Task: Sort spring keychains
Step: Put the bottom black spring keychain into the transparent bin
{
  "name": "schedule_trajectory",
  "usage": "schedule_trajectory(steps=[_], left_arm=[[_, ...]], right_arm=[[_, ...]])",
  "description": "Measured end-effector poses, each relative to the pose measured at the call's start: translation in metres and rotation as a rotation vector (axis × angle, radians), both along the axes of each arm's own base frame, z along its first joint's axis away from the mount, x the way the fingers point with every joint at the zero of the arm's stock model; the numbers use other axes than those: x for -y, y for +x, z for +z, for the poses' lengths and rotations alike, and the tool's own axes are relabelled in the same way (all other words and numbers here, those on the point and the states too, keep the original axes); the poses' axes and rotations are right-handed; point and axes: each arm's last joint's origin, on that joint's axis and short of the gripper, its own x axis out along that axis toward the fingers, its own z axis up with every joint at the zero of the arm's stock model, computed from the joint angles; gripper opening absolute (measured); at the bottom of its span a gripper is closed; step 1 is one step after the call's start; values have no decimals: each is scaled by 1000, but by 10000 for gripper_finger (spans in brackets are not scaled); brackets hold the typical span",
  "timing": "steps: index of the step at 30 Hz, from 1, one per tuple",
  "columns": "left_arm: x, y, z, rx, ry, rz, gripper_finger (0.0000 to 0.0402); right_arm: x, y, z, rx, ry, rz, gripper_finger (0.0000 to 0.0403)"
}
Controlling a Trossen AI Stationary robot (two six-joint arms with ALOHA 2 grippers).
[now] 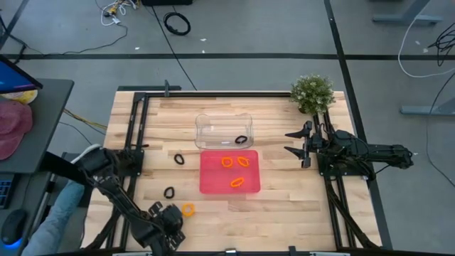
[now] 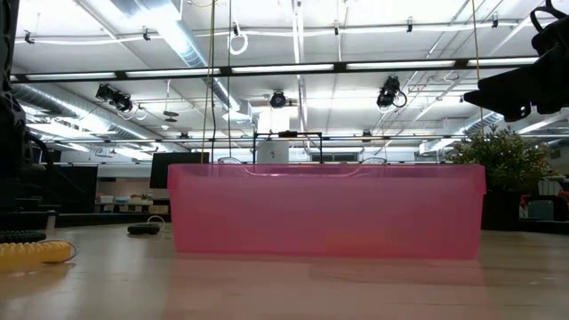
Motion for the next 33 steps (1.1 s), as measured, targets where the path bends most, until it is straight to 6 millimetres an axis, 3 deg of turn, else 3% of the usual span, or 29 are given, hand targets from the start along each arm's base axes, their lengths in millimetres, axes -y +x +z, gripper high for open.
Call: schedule_trajectory(steps=[5,16,18,21,23,33], left_arm=[[8,8,12,6,10,-55,177],[1,6,6,-4,35,-56,176],[0,6,5,-15,19,-59,158],[1,8,4,-49,-20,-92,60],[1,9,4,-52,-22,-112,24],[1,11,6,-53,-12,-146,10]], right_arm=[[0,0,0,0,0,0,247],[0,0,0,0,0,0,247],[0,0,0,0,0,0,247],[0,0,0,0,0,0,247],[0,0,0,0,0,0,247],[0,0,0,0,0,0,247]])
